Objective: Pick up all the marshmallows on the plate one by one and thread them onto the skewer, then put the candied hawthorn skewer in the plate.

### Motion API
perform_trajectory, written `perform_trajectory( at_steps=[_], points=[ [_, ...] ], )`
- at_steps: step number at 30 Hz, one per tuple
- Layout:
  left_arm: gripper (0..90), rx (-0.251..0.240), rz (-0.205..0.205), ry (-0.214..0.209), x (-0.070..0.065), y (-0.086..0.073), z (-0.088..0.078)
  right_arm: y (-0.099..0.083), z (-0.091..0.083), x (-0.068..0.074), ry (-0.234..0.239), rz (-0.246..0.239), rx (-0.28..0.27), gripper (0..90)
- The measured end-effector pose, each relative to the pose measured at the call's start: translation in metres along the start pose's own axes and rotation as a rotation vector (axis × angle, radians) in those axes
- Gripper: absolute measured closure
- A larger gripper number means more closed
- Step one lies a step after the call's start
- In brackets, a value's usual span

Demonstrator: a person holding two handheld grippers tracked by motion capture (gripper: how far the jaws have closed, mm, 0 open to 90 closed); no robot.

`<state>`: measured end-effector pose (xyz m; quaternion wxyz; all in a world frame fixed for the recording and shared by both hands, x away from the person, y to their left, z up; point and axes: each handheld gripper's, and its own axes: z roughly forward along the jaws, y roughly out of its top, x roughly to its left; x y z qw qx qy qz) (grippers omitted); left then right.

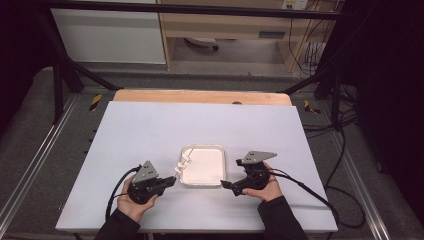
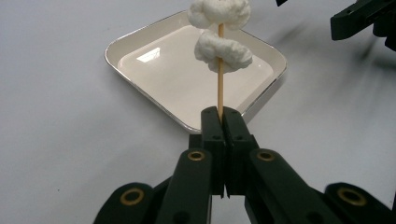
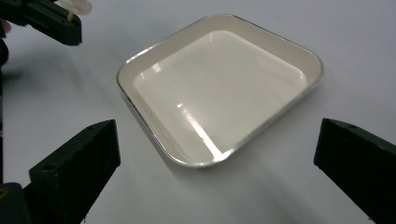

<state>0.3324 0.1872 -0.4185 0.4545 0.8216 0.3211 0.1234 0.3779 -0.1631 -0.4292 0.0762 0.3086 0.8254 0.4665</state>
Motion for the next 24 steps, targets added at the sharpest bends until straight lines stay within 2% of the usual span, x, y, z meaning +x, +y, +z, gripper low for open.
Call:
perform_trajectory(
  at_steps=[10, 14, 19, 24],
  points=[
    [89.3, 0.010, 0.008, 0.001, 0.003, 0.016, -0.001, -0.023, -0.023, -0.019, -0.059, 0.012, 0.021, 0.8],
    [89.3, 0.013, -0.006, 0.000, 0.005, 0.021, 0.001, -0.027, -0.030, -0.024, -0.061, 0.021, 0.009, 0.7],
    [89.3, 0.039, -0.013, -0.002, 0.008, 0.028, 0.007, -0.034, -0.034, -0.029, -0.074, 0.035, 0.020, 0.7],
    [89.3, 0.078, -0.024, -0.002, 0.008, 0.034, 0.019, -0.040, -0.037, -0.032, -0.088, 0.036, 0.029, 0.7]
  ],
)
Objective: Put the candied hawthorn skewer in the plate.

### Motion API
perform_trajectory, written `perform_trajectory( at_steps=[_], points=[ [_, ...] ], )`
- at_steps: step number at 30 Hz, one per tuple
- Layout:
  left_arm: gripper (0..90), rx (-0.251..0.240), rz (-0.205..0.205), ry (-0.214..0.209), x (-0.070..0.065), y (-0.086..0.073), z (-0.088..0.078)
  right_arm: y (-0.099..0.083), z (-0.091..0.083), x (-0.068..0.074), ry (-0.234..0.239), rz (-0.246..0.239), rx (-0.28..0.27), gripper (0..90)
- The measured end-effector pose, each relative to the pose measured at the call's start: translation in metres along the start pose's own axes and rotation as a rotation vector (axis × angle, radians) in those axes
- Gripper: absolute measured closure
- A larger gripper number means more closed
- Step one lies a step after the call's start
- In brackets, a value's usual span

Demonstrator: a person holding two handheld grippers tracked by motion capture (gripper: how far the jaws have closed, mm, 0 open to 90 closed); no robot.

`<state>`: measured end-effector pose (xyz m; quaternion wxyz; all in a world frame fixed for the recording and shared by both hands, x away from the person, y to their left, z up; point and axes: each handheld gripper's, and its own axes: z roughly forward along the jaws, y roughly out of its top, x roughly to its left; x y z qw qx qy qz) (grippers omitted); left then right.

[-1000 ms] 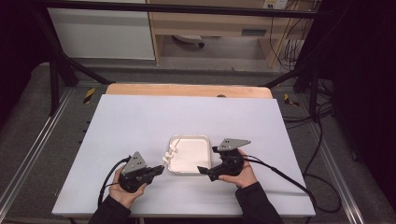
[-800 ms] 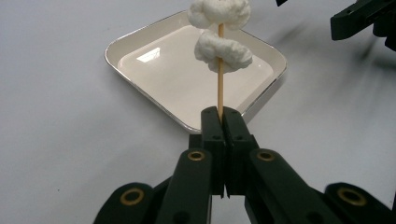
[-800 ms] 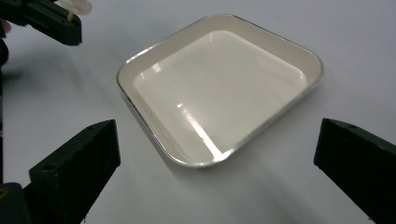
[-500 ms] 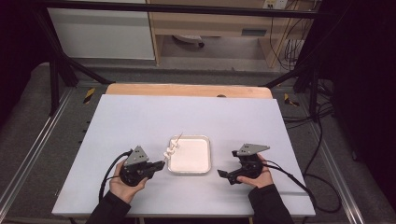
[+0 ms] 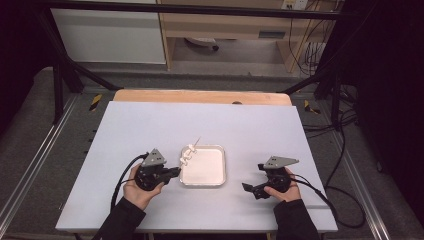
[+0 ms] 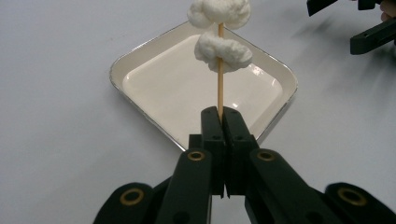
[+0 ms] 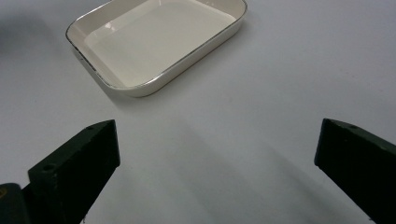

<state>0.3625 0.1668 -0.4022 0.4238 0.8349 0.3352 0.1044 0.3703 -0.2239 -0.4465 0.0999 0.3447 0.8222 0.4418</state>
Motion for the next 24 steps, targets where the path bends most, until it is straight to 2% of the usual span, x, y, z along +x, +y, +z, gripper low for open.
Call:
perform_trajectory(
  at_steps=[9, 11, 19, 24],
  points=[
    [89.2, 0.050, -0.018, 0.024, 0.002, 0.010, 0.023, -0.006, -0.004, -0.004, -0.018, 0.013, 0.004, 0.7],
    [89.2, 0.062, -0.021, 0.028, 0.002, 0.012, 0.028, -0.007, -0.004, -0.005, -0.022, 0.003, 0.007, 0.7],
    [89.2, 0.144, -0.018, 0.056, 0.001, 0.014, 0.052, -0.010, -0.007, -0.006, -0.023, 0.005, 0.007, 0.7],
    [89.2, 0.195, 0.001, 0.072, -0.005, 0.014, 0.061, -0.010, -0.006, -0.006, -0.026, 0.000, 0.013, 0.7]
  ],
)
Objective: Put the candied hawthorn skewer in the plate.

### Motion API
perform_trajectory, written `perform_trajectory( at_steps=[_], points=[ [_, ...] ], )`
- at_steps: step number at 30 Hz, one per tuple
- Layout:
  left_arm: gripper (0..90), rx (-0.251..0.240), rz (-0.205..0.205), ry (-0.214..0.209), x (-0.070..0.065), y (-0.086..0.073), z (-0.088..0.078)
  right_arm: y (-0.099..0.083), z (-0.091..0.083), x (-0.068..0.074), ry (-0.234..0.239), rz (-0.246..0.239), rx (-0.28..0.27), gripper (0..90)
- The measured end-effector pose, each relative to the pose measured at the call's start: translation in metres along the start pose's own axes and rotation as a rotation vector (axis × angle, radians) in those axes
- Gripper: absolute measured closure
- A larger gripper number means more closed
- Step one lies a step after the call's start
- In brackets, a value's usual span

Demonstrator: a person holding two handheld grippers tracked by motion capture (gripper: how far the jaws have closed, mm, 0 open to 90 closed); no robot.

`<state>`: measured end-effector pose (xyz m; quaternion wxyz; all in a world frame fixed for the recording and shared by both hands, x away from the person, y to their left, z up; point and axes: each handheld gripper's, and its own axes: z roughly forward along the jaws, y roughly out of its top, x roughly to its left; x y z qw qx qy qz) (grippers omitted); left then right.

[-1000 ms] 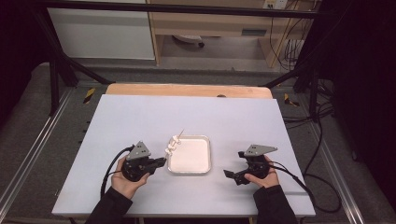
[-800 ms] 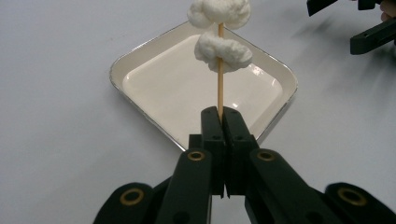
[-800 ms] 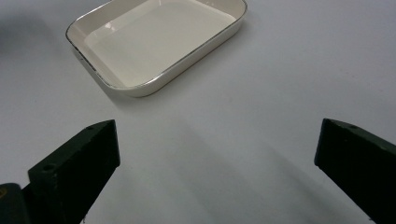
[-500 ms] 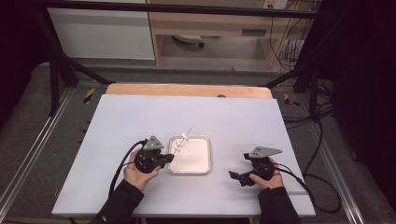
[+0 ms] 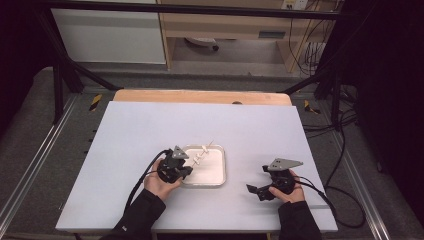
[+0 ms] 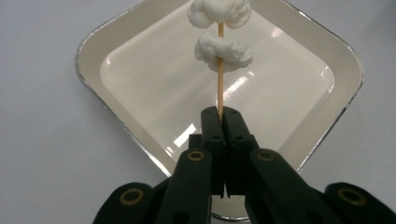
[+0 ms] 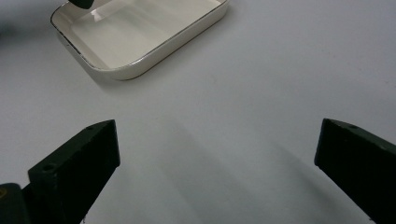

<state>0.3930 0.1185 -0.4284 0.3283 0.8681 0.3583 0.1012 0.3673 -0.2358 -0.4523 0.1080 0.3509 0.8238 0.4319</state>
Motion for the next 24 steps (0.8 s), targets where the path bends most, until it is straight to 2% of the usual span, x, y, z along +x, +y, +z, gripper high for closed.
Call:
perform_trajectory(
  at_steps=[7, 12, 18, 24],
  points=[
    [89.2, 0.052, 0.018, 0.021, -0.0049, -0.0013, 0.0069, -0.0001, 0.0002, 0.0003, -0.003, 0.004, 0.001, 0.7],
    [89.0, 0.061, 0.015, 0.025, -0.0054, -0.0009, 0.0072, -0.0002, 0.0009, 0.0004, 0.000, 0.005, 0.003, 0.8],
    [87.3, 0.056, 0.020, 0.023, -0.0053, -0.0009, 0.0076, -0.0004, 0.0012, 0.0009, 0.004, 0.010, 0.006, 0.7],
    [79.0, 0.023, 0.035, 0.017, -0.0028, -0.0008, 0.0025, -0.0004, 0.0011, 0.0008, 0.002, 0.010, 0.007, 0.7]
  ],
)
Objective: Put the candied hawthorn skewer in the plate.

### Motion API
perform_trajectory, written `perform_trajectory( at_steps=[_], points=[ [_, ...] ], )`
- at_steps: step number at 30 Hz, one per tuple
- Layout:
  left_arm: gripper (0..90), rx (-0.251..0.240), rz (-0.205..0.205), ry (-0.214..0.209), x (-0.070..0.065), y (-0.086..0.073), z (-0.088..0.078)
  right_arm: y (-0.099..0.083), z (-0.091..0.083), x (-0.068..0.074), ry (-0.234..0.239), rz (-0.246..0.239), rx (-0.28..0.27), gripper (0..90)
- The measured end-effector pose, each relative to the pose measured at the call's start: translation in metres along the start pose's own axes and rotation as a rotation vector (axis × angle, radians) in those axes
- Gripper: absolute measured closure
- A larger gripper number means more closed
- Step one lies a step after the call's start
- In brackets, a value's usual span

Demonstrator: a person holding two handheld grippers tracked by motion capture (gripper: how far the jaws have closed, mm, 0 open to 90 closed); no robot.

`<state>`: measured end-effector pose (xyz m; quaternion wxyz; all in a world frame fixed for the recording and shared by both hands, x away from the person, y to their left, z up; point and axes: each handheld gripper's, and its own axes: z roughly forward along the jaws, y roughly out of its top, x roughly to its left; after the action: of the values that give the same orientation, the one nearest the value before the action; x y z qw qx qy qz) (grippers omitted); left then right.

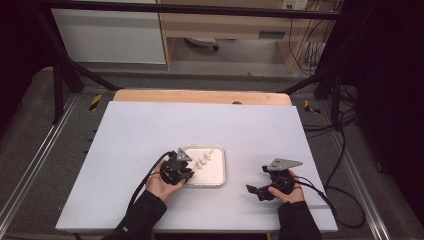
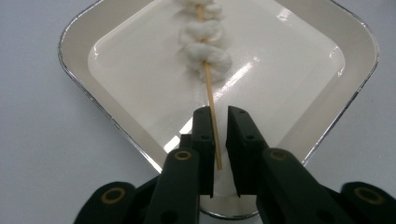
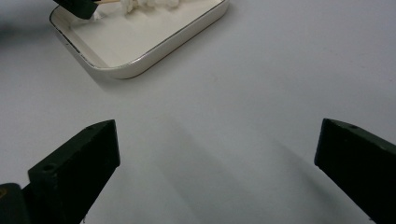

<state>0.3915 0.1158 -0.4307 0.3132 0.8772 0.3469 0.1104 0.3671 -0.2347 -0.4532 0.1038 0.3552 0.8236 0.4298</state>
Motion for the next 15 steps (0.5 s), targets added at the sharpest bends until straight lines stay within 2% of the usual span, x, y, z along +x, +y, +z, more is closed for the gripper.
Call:
perform_trajectory(
  at_steps=[7, 9, 12, 15],
  points=[
    [62.4, -0.065, 0.028, -0.004, 0.005, -0.002, -0.015, 0.000, 0.000, 0.000, -0.002, -0.003, -0.005, 0.7],
    [54.4, -0.095, 0.033, -0.012, 0.008, -0.003, -0.021, 0.000, 0.000, 0.000, -0.003, -0.003, -0.005, 0.7],
    [44.5, -0.101, 0.050, -0.003, 0.009, -0.006, -0.028, 0.000, -0.001, 0.000, -0.005, -0.002, -0.007, 0.7],
    [35.0, -0.096, 0.051, -0.001, 0.013, -0.010, -0.035, 0.001, -0.001, 0.000, -0.004, 0.000, -0.010, 0.7]
  ],
)
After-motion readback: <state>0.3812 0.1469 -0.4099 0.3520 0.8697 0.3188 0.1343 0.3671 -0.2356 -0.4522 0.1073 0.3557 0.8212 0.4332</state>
